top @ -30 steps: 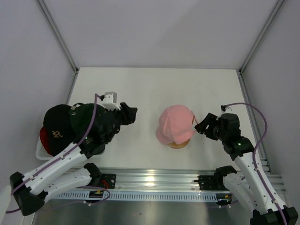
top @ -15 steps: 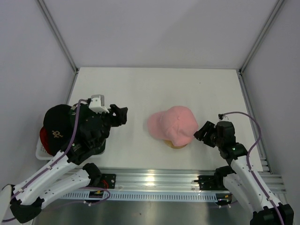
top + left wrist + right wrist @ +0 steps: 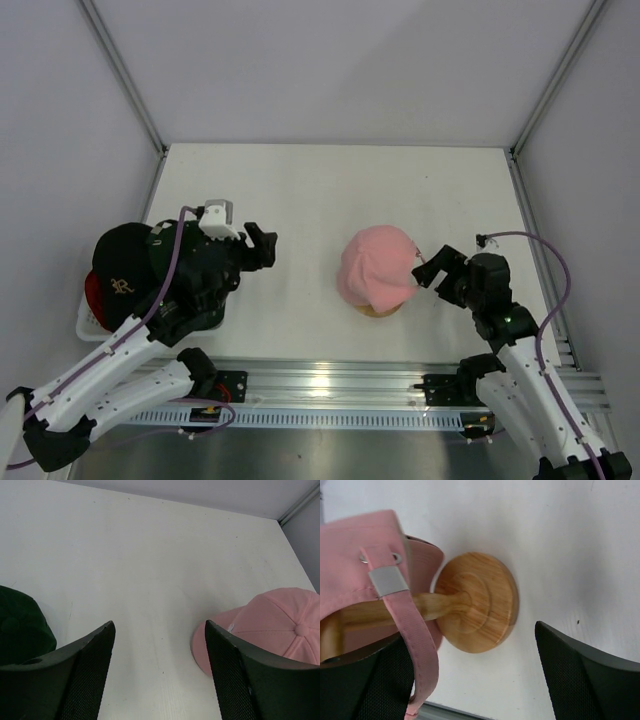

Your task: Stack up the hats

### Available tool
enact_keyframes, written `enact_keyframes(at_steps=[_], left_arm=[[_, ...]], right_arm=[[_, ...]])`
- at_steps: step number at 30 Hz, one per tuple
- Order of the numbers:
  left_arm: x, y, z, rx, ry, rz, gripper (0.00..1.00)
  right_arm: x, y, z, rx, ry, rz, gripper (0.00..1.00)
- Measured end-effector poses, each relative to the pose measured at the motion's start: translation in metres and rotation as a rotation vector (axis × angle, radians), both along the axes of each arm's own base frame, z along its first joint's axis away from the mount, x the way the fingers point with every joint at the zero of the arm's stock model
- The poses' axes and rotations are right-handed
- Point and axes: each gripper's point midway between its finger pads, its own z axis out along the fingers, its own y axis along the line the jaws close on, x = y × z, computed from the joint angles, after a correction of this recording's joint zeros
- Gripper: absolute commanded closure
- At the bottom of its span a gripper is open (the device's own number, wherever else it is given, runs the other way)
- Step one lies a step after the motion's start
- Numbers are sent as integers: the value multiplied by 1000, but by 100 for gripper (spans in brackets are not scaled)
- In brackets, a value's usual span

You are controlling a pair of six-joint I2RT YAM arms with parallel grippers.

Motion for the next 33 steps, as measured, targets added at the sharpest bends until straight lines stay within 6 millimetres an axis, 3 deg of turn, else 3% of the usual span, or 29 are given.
enact_keyframes(at_steps=[5,12,17,20,25,28,33], left_arm=[[0,1,-10,43,35,1,20],[1,22,-11,130,76,91,1],[-4,54,6,163,75,209,1],[-8,84,14,171,86,306,1],[-10,132,10,187,133,469,0],[-4,133,0,232,187,451,1],[16,109,-25,352,325,335,4]], right_arm=[[-4,-8,27,58,-97,-80,4],[-13,-24,42,89,-147,-194,0],[-12,-26,59,117,-209,-209,1],[-8,-17,71,142,-249,-160,0],[0,-3,103,160,-321,-73,0],[7,-2,129,133,-363,-54,1],[11,-5,168,82,-441,-36,0]])
